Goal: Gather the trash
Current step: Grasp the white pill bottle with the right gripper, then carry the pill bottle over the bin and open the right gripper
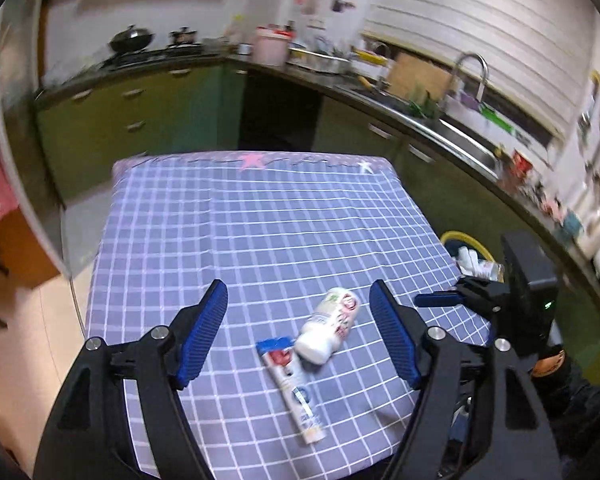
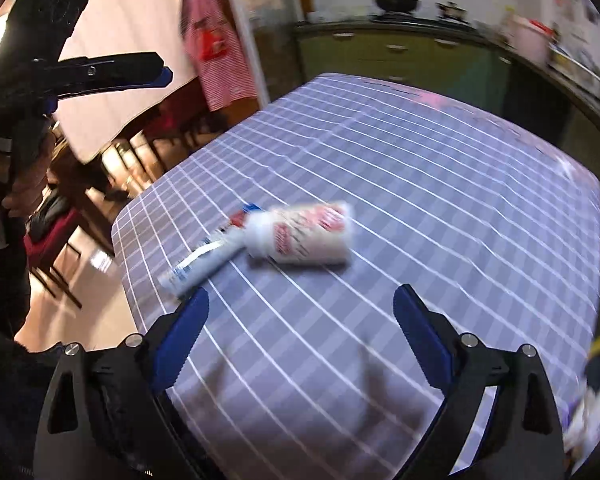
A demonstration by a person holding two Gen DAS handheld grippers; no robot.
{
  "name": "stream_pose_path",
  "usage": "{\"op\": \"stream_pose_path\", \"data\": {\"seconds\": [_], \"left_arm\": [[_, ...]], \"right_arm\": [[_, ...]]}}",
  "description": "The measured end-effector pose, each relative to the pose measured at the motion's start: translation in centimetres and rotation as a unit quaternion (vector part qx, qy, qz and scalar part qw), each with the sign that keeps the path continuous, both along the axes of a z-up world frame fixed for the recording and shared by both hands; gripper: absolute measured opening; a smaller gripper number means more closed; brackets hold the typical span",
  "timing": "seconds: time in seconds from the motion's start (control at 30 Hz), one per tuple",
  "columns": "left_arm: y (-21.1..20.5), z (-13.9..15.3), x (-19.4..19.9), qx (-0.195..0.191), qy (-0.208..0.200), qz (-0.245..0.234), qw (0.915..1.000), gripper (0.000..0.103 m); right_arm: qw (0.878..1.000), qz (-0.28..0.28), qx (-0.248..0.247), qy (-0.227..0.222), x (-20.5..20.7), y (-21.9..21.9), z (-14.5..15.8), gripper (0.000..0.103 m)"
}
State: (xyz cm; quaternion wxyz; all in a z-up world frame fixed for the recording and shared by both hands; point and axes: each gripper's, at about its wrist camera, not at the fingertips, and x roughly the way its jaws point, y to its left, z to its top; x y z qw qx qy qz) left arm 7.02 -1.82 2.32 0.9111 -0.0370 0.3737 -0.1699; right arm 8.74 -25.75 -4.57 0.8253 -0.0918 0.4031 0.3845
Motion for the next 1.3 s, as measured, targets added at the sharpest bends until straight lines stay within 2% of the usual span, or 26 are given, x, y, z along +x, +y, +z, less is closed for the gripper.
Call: {"op": "stream_pose_path", "data": {"seconds": [0.1, 0.3, 0.63, 0.67, 0.77, 0.87, 1.1, 1.2, 1.3], "left_arm": [[1.9, -0.5, -1.0, -0.014, -0.002, 0.022, 0.9996, 0.07], [3.5, -1.4, -2.4, -0.033, -0.002, 0.049, 0.9983, 0.072], [3.2, -3.3, -2.1, -0.054, 0.018, 0.042, 0.9975, 0.072], [3.2, -3.4, -2.0, -0.055, 0.018, 0.041, 0.9975, 0.072], [3.0, -3.6, -2.0, -0.054, 0.02, 0.038, 0.9976, 0.072], [2.9, -3.7, -1.9, -0.052, 0.023, 0.036, 0.9977, 0.072], [2.7, -4.1, -1.7, -0.056, 0.025, 0.031, 0.9976, 0.072], [2.3, -4.4, -1.4, -0.06, 0.027, 0.024, 0.9976, 0.073], [1.6, -5.1, -0.8, -0.063, 0.036, 0.014, 0.9973, 0.073]], "right_arm": [[1.0, -0.005, -0.023, -0.015, 0.8, 1.8, -0.7, 0.098], [0.999, -0.02, -0.043, 0.011, 3.9, 4.6, -2.9, 0.098], [0.997, -0.031, -0.075, 0.018, 6.2, 7.0, -5.2, 0.098], [0.996, -0.031, -0.078, 0.019, 6.2, 7.1, -5.4, 0.097], [0.996, -0.03, -0.077, 0.024, 6.6, 7.2, -5.7, 0.086], [0.997, -0.035, -0.072, 0.024, 6.8, 7.1, -5.7, 0.086], [0.998, -0.05, -0.034, 0.011, 5.5, 4.1, -2.9, 0.086], [0.996, -0.089, -0.016, -0.006, 4.7, 0.5, -1.0, 0.086], [0.988, -0.154, -0.008, -0.022, 4.2, -5.2, 0.4, 0.086]]}}
